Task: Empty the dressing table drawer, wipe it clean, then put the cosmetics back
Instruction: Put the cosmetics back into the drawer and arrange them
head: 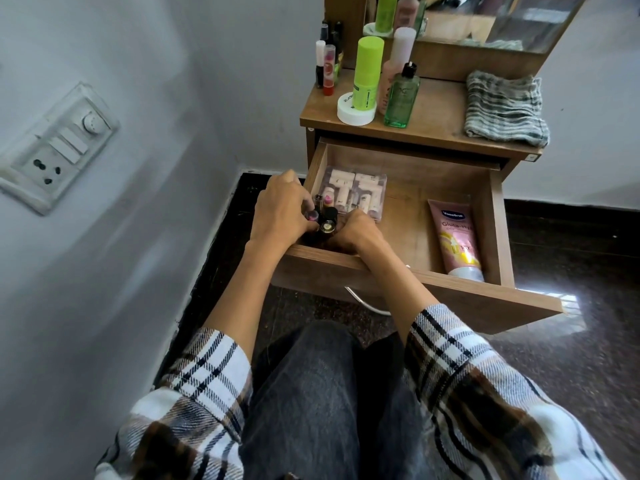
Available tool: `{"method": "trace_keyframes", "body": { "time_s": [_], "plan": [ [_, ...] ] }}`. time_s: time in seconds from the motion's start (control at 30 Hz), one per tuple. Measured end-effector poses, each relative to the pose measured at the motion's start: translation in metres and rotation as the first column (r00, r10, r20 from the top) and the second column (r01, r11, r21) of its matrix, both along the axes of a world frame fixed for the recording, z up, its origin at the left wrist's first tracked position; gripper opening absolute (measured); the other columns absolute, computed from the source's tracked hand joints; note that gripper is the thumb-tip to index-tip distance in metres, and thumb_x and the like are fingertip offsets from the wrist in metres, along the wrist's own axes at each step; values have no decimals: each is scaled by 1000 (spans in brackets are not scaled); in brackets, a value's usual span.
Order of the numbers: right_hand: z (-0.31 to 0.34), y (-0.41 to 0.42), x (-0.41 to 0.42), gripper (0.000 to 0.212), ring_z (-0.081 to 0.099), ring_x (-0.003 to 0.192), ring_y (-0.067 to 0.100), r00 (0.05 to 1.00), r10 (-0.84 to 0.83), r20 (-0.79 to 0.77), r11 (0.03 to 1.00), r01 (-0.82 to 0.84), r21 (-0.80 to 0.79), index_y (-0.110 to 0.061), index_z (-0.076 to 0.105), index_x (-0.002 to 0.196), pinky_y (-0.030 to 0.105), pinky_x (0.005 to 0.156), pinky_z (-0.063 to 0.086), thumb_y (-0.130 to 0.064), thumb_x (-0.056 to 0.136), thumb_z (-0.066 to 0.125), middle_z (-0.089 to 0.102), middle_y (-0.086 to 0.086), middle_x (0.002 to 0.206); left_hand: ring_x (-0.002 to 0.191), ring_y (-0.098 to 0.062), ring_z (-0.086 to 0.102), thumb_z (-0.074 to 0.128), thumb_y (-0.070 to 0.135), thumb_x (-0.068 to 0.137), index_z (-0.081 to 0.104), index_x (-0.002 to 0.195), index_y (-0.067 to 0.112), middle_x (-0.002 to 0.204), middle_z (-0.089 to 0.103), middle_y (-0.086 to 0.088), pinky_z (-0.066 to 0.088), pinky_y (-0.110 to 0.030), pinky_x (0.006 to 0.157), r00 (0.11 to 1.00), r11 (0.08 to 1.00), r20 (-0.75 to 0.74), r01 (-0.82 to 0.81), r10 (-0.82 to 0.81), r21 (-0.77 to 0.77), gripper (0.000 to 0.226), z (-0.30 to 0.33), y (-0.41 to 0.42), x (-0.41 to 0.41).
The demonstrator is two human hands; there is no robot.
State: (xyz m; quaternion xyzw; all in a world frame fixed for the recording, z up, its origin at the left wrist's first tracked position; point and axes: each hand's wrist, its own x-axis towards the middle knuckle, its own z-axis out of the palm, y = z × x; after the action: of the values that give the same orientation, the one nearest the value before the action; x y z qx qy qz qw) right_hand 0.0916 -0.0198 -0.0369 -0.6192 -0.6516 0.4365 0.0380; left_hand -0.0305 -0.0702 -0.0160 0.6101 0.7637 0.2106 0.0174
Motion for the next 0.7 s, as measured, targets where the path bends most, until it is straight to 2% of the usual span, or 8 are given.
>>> {"method": "trace_keyframes", "body": {
  "time_s": [0.17,0.3,0.47,0.57,0.63,0.7],
  "plan": [
    [6,-4,4,50,56,84,19,1000,-26,-3,1000,26,2,-6,57,109,24,65,44,-19,68,81,64,9,106,81,-10,38,86,30,60,75,80,17,85,43,6,38,-25,63,1000,1000,12,-11,11,4,27,1,-3,1],
    [10,-9,7,53,60,96,22,996,-74,-43,997,74,-4,-7,55,111,24,69,46,-14,66,82,62,10,111,81,-10,41,88,27,58,74,79,18,88,44,6,40,-25,64,997,998,60,-44,47,-38,27,4,-4,2],
    [15,-10,13,36,61,100,23,993,-111,-44,994,112,18,-6,60,111,24,72,47,-5,77,69,63,12,115,85,-13,44,89,26,55,73,86,19,94,45,4,45,-28,69,993,996,94,-64,71,-68,36,8,-6,3],
    [27,-15,20,30,61,102,28,981,-175,-84,966,188,179,-4,60,108,33,83,54,7,80,56,63,15,112,94,-20,51,87,26,57,71,94,21,101,48,0,48,-33,78,987,995,150,-36,49,-90,41,15,-4,-2],
    [43,-15,22,30,60,99,28,973,-190,-134,930,222,292,-5,60,106,37,82,54,9,80,53,62,14,109,100,-20,52,84,25,64,69,96,22,108,52,-2,46,-35,87,978,997,207,-14,30,-78,36,22,2,-10],
    [63,-8,17,27,61,96,26,964,-137,-226,893,219,394,-9,61,102,37,79,54,6,81,54,63,11,106,100,-13,52,77,23,73,68,98,21,112,58,-2,39,-29,86,971,1000,238,-1,5,-15,27,32,14,-19]
  ]
}}
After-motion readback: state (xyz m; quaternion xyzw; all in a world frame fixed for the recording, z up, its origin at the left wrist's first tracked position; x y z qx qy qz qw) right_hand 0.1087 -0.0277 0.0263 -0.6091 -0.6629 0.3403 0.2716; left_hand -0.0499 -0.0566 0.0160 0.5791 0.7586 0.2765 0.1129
